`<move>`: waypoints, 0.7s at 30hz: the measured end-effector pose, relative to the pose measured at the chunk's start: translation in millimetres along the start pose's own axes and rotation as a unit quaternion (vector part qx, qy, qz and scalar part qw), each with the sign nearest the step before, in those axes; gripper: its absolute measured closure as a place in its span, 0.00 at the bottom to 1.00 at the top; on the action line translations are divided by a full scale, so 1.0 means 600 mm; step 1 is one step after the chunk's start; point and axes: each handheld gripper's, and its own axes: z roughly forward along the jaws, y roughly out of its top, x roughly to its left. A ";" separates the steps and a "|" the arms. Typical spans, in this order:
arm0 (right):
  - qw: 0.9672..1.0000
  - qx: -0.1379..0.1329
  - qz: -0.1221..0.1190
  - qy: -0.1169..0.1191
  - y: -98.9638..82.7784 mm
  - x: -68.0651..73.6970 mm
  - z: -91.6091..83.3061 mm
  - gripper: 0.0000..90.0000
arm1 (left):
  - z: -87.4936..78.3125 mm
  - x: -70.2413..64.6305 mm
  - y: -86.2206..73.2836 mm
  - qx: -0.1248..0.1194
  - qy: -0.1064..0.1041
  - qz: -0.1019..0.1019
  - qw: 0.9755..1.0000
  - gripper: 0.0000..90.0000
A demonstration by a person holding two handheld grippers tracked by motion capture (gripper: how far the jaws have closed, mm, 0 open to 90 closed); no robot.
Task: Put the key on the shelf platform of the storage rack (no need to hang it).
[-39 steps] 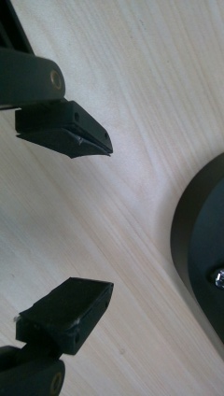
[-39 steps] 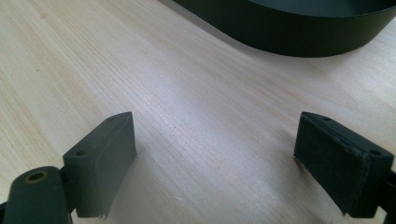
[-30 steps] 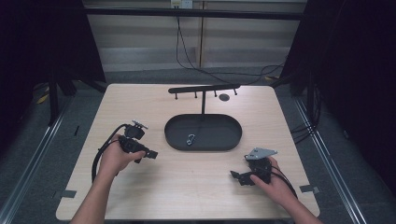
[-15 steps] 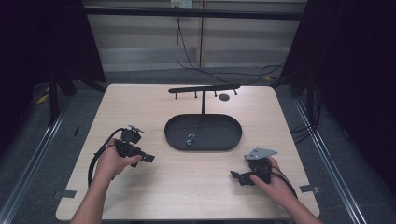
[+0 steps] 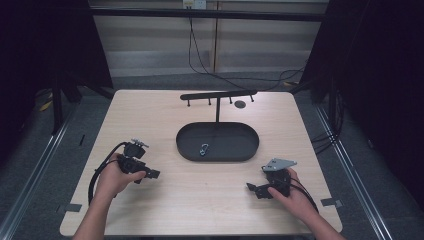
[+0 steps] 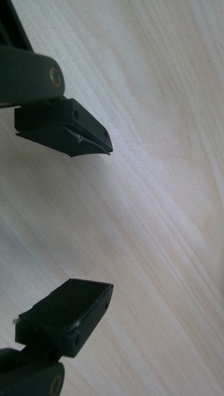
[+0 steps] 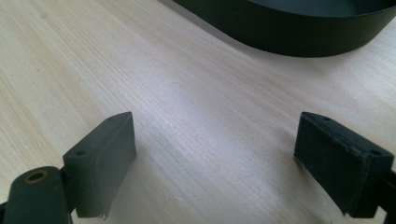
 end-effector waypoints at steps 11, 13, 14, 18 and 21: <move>1.000 0.000 0.001 0.000 0.000 0.000 0.000 0.13 | 0.002 0.005 -0.019 -0.001 0.000 -0.003 1.000 0.30; 1.000 0.000 0.001 0.000 0.000 0.000 0.000 0.13 | 0.002 0.006 -0.022 -0.002 0.001 -0.005 1.000 0.30; 1.000 0.000 0.001 0.000 0.000 0.000 0.000 0.13 | 0.002 0.007 -0.024 -0.001 0.002 -0.001 1.000 0.30; 1.000 0.000 0.001 0.000 0.000 0.000 0.000 0.13 | 0.003 0.008 -0.031 -0.001 0.002 -0.003 1.000 0.30; 1.000 0.000 0.001 0.000 0.000 0.000 0.000 0.13 | 0.004 0.009 -0.035 -0.001 0.003 -0.002 1.000 0.30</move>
